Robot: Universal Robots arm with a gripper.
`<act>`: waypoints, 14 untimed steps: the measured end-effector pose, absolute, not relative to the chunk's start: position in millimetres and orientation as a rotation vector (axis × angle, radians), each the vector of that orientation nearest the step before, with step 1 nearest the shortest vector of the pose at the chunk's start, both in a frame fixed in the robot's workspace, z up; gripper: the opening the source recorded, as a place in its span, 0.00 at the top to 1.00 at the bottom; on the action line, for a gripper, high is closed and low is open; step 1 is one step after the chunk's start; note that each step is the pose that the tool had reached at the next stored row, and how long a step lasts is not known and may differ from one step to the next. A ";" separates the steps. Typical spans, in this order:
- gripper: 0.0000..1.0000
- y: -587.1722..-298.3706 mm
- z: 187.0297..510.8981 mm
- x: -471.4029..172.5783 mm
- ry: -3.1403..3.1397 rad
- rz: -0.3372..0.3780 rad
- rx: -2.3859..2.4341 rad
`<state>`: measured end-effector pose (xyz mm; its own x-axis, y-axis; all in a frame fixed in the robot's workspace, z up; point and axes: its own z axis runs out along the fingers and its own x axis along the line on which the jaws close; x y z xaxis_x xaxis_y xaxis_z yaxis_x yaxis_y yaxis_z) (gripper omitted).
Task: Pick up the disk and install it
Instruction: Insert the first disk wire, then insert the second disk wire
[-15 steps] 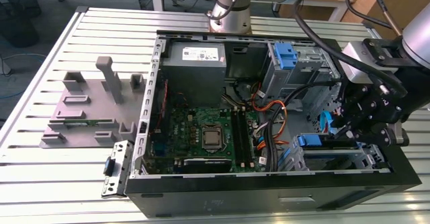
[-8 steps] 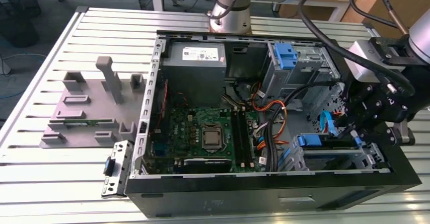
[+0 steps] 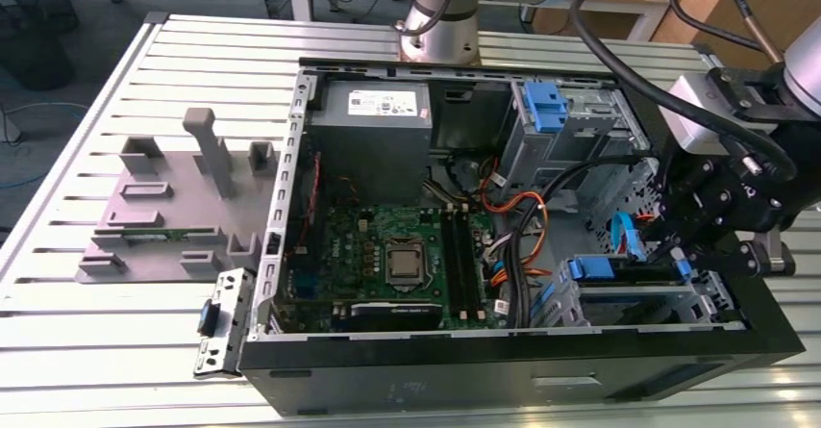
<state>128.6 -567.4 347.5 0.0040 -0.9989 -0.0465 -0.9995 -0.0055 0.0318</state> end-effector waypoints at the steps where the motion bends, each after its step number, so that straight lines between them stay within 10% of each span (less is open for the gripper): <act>1: 0.71 -567.4 347.6 128.6 2.208 0.087 -2.219; 14: 0.71 -567.4 349.8 128.6 2.208 0.087 -2.218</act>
<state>128.6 -567.4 349.8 0.0040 -0.9989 -0.0467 -0.9995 -0.0055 0.0318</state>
